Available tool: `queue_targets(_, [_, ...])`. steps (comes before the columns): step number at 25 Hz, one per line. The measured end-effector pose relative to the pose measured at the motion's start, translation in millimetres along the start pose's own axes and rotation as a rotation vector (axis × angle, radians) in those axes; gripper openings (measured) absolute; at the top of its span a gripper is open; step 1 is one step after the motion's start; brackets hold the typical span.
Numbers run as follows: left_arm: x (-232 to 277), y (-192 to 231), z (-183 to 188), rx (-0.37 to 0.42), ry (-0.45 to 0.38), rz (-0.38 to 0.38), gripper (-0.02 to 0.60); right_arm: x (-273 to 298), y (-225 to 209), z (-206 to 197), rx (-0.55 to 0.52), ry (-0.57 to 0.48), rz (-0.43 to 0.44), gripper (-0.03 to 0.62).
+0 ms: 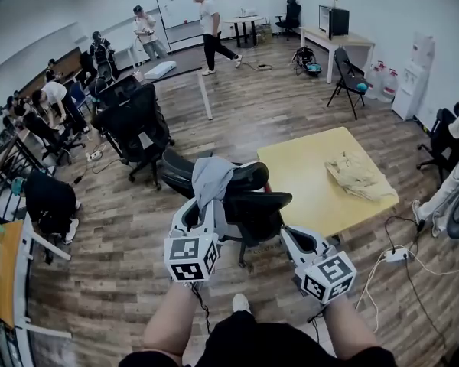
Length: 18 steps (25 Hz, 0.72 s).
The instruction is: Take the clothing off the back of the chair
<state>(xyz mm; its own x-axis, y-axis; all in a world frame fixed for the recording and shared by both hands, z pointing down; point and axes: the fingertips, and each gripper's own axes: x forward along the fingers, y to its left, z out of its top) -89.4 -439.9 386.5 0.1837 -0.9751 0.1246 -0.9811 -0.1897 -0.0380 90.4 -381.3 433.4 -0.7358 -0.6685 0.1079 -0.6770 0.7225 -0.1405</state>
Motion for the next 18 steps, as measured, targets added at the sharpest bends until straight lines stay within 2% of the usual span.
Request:
queue_targets(8, [-67.5,-12.4,7.9,0.001,-0.022,0.049,0.063,-35.6,34.2,5.8,-0.027,-0.013,0.046,0.012])
queue_targets(18, [-158.7,-20.5,-5.3,-0.023,-0.010,0.119,0.055,-68.3,81.5,-9.0,-0.016,0.006,0.131,0.012])
